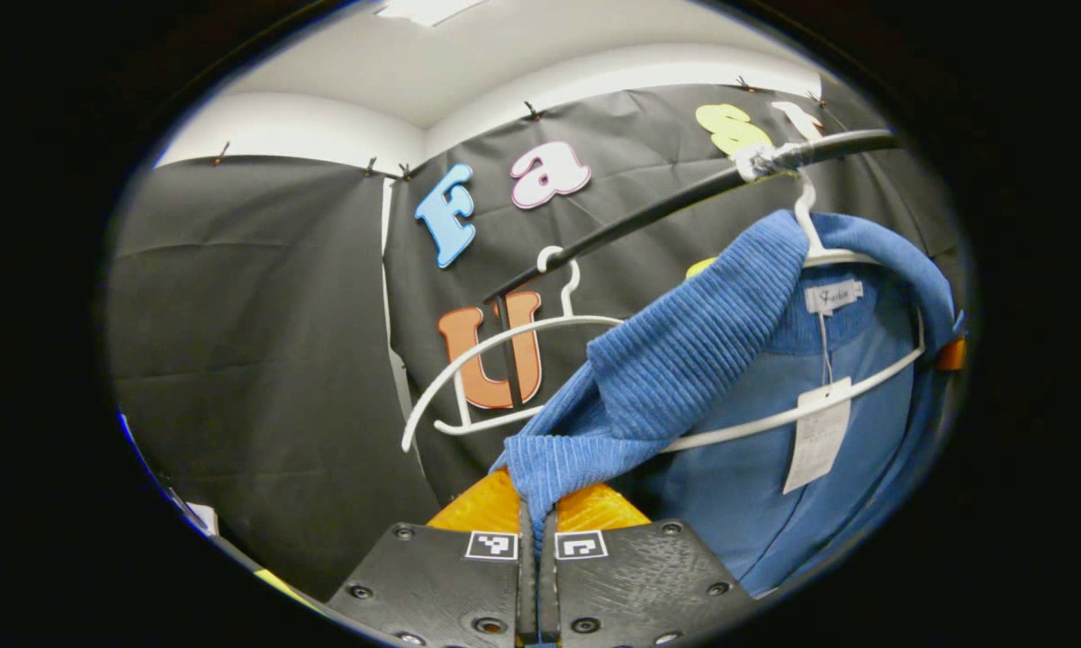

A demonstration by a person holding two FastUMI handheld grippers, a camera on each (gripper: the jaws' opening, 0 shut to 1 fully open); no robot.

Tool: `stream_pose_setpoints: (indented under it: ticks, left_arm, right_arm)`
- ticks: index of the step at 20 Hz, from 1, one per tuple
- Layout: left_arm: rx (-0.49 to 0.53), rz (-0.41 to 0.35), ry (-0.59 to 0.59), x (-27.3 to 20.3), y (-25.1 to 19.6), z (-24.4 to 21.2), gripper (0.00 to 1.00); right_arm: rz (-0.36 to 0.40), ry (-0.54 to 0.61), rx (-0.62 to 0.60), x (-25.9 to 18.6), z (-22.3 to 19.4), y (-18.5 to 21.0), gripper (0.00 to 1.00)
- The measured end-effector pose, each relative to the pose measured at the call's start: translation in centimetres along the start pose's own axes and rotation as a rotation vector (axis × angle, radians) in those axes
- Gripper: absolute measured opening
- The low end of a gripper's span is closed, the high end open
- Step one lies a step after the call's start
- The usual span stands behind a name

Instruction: Grasp the clothes on the hanger with both hands and then place them into the laundry hamper below.

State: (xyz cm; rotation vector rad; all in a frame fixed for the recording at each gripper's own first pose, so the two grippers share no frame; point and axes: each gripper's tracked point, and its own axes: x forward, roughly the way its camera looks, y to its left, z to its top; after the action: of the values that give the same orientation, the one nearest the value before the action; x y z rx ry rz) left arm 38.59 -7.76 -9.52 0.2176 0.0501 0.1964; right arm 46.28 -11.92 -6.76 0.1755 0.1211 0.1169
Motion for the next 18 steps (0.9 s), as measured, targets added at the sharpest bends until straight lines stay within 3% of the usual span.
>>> stream_pose_setpoints:
  ticks: [1,4,5,7,10,18]
  left_arm:
    - [-0.011,0.001,-0.001,0.1,0.1,0.3,0.01]
    - [-0.005,0.022,-0.027,0.0,1.0,1.3,0.05]
    - [0.004,0.031,-0.040,0.2,1.5,1.8,0.01]
    - [-0.001,0.026,-0.037,0.7,1.9,2.0,0.05]
    - [-0.003,0.031,-0.043,1.1,2.6,2.9,0.01]
    - [-0.020,0.031,-0.047,1.3,2.0,2.4,0.00]
  right_arm:
    - [-0.001,-0.001,0.009,0.1,0.2,-0.1,0.04]
    - [-0.009,-0.010,-0.004,0.0,0.8,-0.7,0.04]
    - [-0.018,-0.016,-0.010,0.1,1.2,-1.1,0.04]
    - [-0.013,-0.023,0.003,0.3,1.8,-1.3,0.04]
    - [0.010,-0.030,0.033,0.1,2.5,-1.3,0.04]
    - [0.019,-0.072,0.007,-0.5,4.4,-1.6,0.04]
